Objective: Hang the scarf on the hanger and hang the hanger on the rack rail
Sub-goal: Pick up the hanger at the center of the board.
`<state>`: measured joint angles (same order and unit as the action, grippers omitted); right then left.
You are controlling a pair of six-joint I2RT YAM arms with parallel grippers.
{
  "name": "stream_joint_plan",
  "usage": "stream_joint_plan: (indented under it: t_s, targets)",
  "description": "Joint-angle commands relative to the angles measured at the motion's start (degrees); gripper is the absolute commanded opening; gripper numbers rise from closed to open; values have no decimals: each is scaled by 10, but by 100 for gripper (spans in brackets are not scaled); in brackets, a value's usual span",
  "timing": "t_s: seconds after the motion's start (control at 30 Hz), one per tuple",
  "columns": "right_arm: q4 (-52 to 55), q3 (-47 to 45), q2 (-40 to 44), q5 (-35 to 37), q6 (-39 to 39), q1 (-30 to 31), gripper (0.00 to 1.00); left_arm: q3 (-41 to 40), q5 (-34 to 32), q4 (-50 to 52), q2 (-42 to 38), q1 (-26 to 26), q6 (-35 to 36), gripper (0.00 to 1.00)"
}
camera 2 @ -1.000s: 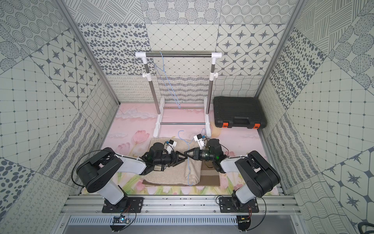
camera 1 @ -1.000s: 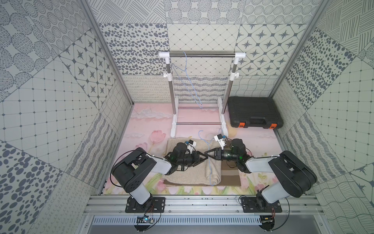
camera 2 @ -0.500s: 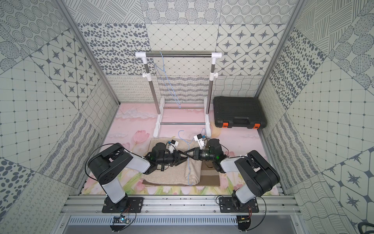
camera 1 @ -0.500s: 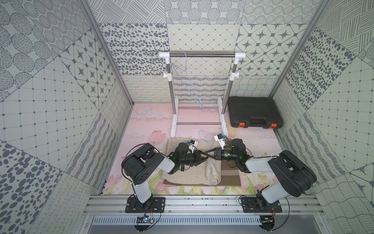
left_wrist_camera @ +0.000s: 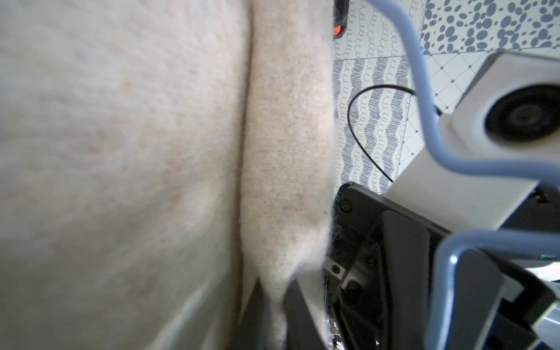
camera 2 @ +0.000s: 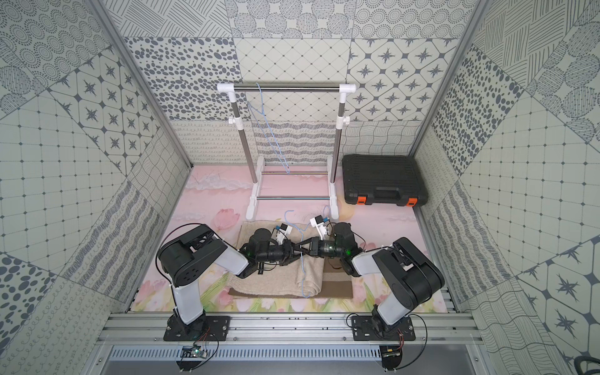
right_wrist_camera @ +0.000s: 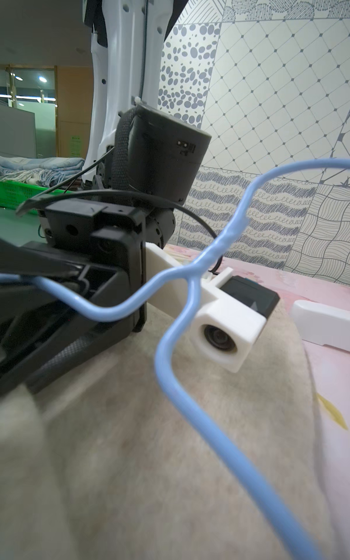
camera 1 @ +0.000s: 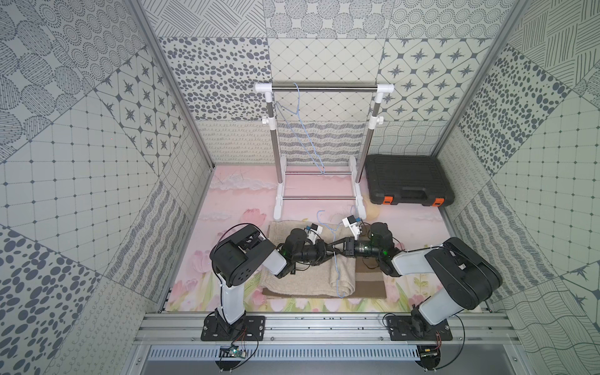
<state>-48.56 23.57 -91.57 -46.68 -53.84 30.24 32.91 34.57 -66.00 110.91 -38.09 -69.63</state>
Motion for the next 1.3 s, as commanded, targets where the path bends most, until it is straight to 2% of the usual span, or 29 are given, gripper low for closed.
stream_joint_plan:
  t_s: [0.0, 0.2, 0.53, 0.67, 0.83, 1.07, 1.27]
  targets:
    - [-10, 9, -9, 7, -7, -1, 0, 11, 43, -101, 12, -4, -16, 0]
    - [6, 14, -2, 2, -4, -1, 0, -10, 17, -66, -17, -3, 0, 0]
    - [106, 15, 74, -58, 16, -1, 0, -41, -76, 276, -187, 38, 115, 0]
    - [130, 12, 103, -75, 18, -1, 0, -30, -76, 416, -256, 75, 167, 0]
    - [125, 7, 120, -95, 3, 0, 0, -21, -63, 516, -291, 123, 228, 0]
    - [128, -31, 115, -51, 27, -1, 0, -19, -53, 590, -350, 189, 285, 0]
    - [75, -70, 102, -11, 32, 0, 0, -33, -83, 674, -479, 239, 306, 0]
